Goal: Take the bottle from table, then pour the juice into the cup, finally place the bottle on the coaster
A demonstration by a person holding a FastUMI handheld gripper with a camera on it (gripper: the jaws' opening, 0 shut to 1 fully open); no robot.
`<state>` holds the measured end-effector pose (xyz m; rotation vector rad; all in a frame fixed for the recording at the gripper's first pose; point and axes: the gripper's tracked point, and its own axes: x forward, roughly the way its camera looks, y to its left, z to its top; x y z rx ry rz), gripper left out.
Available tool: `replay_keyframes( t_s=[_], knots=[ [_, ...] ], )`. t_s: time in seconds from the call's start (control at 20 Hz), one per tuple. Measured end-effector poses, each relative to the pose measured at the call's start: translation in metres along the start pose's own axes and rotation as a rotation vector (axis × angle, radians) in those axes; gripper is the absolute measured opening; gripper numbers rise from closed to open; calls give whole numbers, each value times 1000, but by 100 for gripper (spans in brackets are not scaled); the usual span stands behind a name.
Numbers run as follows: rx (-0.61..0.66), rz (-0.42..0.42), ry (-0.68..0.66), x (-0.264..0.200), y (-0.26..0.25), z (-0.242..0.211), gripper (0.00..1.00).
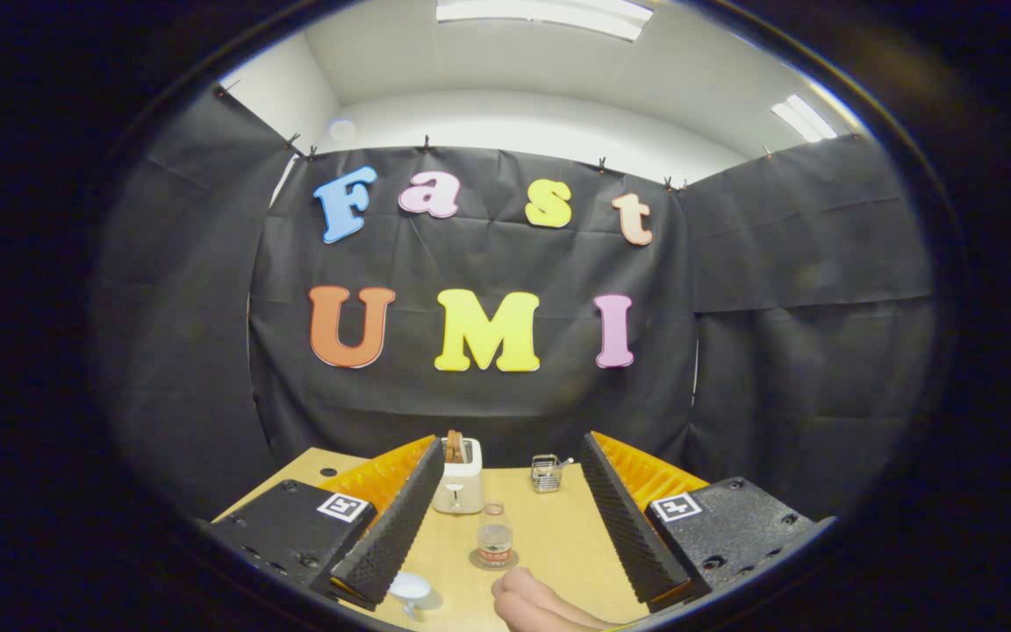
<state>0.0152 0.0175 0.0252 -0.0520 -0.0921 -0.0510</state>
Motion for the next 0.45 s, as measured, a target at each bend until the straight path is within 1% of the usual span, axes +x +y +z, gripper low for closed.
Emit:
replay_keyframes(
  t_s=[0.3,0.45],
  knots=[
    [-21,10,-34,-27,-8,29,100],
    [-5,45,-63,-39,-7,43,100]
  ],
)
